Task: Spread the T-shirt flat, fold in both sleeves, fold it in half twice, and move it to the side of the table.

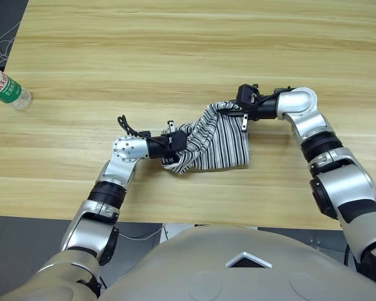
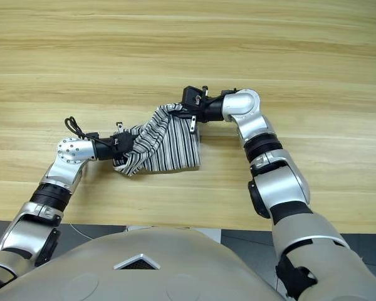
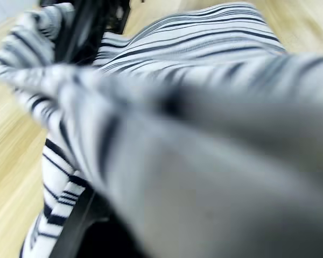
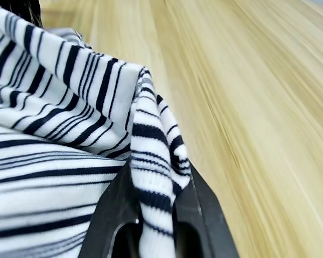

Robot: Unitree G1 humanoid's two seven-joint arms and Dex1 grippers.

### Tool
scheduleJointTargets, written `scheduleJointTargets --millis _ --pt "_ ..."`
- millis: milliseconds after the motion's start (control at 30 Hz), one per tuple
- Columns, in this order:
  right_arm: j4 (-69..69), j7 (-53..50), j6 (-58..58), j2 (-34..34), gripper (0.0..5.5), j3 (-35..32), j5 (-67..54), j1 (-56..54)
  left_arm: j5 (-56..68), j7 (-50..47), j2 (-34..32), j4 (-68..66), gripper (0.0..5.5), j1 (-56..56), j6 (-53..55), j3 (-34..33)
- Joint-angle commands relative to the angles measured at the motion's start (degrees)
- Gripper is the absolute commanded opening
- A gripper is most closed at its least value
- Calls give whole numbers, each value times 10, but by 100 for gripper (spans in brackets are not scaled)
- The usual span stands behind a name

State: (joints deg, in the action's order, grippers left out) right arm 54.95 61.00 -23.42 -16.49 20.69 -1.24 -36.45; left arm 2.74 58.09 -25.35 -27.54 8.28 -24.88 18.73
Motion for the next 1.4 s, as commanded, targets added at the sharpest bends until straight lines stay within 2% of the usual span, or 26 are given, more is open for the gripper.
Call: scheduleJointTargets --millis 33,167,367,400,600,867,1000,1200,1300,1400 --pt "19 16 -29 -20 15 -15 16 -11 -33 -7 -34 -60 112 -20 18 -2" --pt "29 19 -42 -22 15 -16 34 -6 -26 -7 -35 -65 112 -16 16 -10" --pt "10 29 -30 13 15 -28 23 3 -29 -9 -23 -62 112 -2 15 -4" --pt "6 29 -28 19 53 -31 19 3 -30 -9 -21 -62 112 -1 15 -2" --pt "-13 28 -12 38 144 -50 10 -1 -33 -12 -12 -63 112 5 14 8" --pt "-4 -16 -19 22 144 -54 39 -15 -8 -12 -3 -52 112 14 26 -2" --pt "-27 -13 -8 14 144 -83 12 -24 49 -8 16 -29 112 22 74 -36" --pt "-159 29 79 24 144 -127 -84 -9 175 -25 62 60 112 28 228 -108" --pt "-231 64 103 7 144 -95 -79 41 211 -32 74 101 112 25 290 -126" --pt "-277 121 105 -37 144 -39 -44 104 216 -37 77 120 112 22 317 -133"
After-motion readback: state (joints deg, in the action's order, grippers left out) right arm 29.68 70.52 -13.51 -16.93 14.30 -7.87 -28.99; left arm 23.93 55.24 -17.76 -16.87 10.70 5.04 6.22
